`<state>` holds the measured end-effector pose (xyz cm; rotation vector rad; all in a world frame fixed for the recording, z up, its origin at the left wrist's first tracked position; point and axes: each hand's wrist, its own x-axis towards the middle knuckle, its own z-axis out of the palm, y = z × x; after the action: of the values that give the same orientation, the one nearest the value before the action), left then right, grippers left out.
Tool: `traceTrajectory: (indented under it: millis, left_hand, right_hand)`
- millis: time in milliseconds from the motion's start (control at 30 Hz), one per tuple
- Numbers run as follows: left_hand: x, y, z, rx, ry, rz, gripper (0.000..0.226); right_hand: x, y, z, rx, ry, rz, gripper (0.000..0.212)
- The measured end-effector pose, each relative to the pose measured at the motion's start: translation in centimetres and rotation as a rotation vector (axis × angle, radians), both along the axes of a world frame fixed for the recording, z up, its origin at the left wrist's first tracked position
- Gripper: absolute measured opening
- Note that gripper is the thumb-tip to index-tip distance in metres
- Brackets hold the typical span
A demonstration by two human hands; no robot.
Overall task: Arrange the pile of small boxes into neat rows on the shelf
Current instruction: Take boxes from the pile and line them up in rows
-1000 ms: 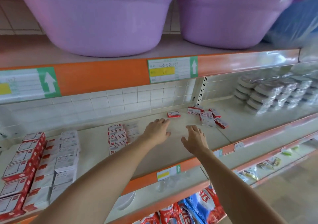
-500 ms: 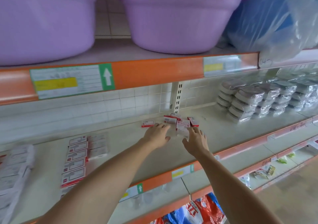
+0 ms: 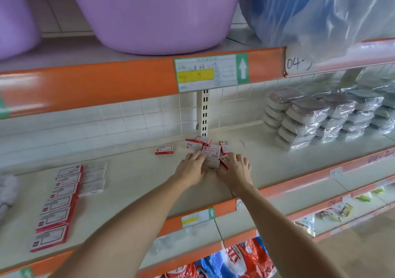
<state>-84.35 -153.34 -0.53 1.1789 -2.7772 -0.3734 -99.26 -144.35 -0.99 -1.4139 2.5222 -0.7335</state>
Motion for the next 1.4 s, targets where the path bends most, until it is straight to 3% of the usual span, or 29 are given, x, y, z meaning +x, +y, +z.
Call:
traceTrajectory:
  millis: [333, 700, 967, 1167, 1400]
  left_hand:
    - [0.1, 1.3, -3.6, -0.188, 0.191, 0.081, 0.045]
    - [0.7, 2.4, -3.3, -0.224, 0.340, 0.069, 0.033]
    - [0.9, 1.7, -3.8, -0.232, 0.330, 0.131, 0.053]
    - [1.0, 2.0, -3.9, -0.314, 0.389, 0.075, 0.033]
    - [1.1, 2.1, -3.6, -0.316, 0.384, 0.091, 0.036]
  right_hand:
    - [-1.4, 0.2, -0.9, -0.093, -0.086, -0.028, 0.052]
    - [-2.0, 0.3, -1.7, -0.124, -0.154, 0.007, 0.047]
    - [-2.1, 0.8, -1.0, -0.231, -0.275, 0.043, 0.041]
    - [-2.1, 0.7, -1.2, -0.200, -0.236, 0.064, 0.042]
    - [-1.8, 1.0, -1.0, -0.158, -0.192, 0.123, 0.057]
